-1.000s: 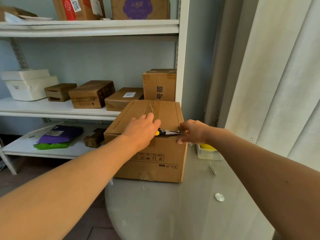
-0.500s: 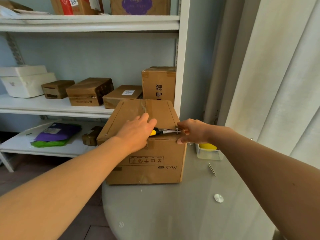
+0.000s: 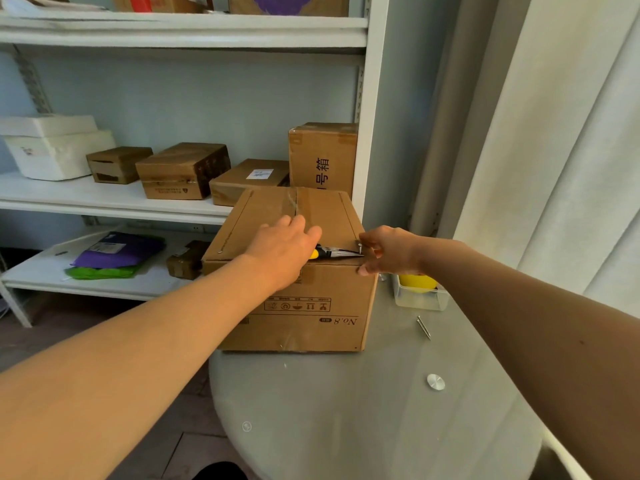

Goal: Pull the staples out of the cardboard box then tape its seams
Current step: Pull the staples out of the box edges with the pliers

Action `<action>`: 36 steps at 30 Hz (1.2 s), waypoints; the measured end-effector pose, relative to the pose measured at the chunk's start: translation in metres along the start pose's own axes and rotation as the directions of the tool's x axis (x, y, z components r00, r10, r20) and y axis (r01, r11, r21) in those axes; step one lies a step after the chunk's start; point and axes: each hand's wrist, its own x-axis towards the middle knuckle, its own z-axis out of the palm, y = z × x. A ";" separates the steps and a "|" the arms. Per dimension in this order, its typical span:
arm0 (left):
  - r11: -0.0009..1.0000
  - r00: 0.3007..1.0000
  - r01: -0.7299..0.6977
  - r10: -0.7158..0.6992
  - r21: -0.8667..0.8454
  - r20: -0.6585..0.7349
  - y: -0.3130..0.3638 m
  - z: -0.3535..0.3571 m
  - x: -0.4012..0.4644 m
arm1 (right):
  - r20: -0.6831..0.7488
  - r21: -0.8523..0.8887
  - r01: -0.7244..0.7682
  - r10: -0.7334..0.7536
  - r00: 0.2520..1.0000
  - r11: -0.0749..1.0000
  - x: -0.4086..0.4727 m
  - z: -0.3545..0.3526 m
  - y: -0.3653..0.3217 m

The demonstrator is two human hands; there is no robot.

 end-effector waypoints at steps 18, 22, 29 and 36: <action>0.969 0.932 0.245 -0.241 0.018 0.270 0.036 -0.024 -0.007 | -0.060 -0.039 -0.015 0.013 0.998 0.999 -0.004 0.007 -0.004; 0.990 0.961 0.127 -0.137 0.056 0.241 0.027 -0.027 -0.007 | -0.079 0.006 -0.028 0.029 0.996 1.000 -0.009 0.008 -0.003; 0.997 1.000 -0.010 0.011 0.082 -0.010 0.015 -0.013 -0.004 | -0.078 -0.011 -0.061 0.060 0.995 0.998 -0.004 0.007 -0.007; 0.999 1.000 -0.021 0.021 -0.038 -0.005 0.004 -0.003 -0.003 | -0.059 -0.009 -0.063 0.063 0.996 0.998 -0.005 0.006 -0.006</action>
